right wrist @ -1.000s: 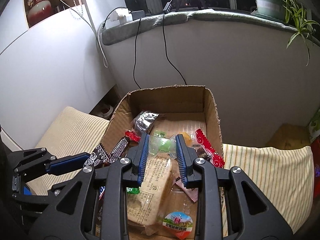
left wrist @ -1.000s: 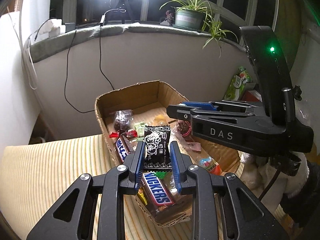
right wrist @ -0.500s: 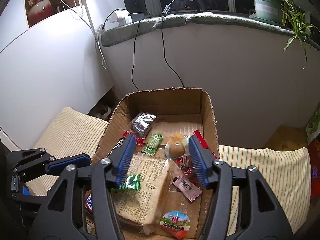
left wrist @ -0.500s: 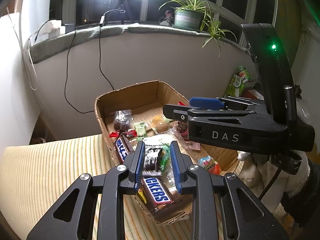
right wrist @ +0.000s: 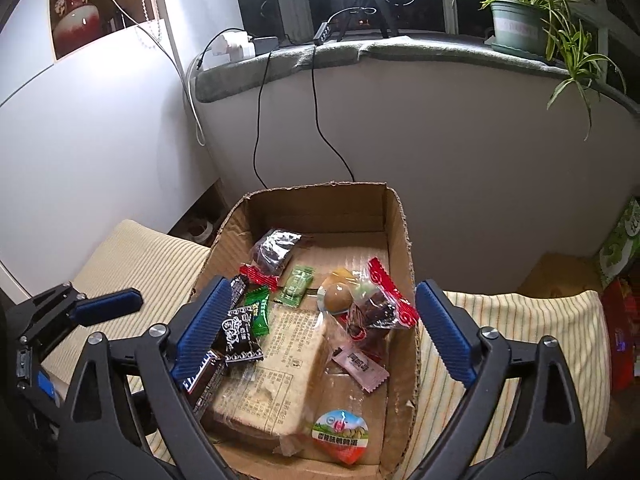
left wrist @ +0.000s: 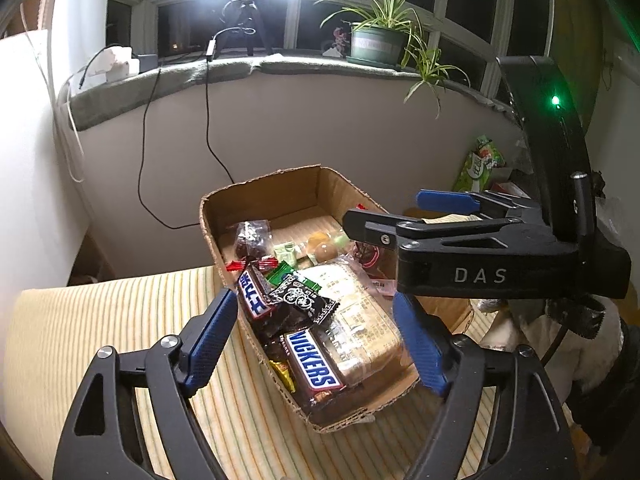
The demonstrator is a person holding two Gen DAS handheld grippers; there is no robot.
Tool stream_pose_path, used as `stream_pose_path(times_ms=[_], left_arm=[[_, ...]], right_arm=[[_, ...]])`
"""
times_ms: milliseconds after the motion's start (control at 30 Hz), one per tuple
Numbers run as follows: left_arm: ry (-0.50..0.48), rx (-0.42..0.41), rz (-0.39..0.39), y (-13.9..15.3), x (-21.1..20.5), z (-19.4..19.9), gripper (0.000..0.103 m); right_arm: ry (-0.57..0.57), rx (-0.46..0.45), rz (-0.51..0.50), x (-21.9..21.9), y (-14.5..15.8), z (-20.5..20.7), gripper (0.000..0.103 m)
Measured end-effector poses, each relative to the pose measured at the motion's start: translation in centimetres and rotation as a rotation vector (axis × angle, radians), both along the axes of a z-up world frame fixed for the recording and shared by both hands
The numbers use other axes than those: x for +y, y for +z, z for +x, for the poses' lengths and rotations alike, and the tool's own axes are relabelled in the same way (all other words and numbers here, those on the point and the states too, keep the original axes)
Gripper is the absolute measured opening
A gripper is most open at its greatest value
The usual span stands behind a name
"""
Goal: Organize snacks
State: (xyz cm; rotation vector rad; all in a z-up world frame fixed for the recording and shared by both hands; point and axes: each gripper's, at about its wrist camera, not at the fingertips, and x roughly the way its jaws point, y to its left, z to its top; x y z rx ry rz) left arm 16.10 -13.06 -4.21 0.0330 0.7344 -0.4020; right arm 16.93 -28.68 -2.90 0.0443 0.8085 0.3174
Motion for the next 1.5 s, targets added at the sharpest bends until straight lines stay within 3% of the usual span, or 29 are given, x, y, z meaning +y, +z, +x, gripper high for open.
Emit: stream_pose_path(times_ms=[400,1067,1500], left_arm=[[0.03,0.006,-0.016,0.3,1.2,-1.2,0.08],[0.105,-0.045,-0.028,1.9,4.4,-6.5,0.08],[0.131,-0.062,-0.052,2.7,6.0,-9.0,0.08]], right_arm=[[-0.026,-0.029,-0.017,-0.1,1.2,-2.3,0.098],[-0.083,-0.177,-0.126,2.3,5.4,-9.9,0.103],[-0.078,-0.169,-0.074,2.8,5.7,-12.8,0.103]])
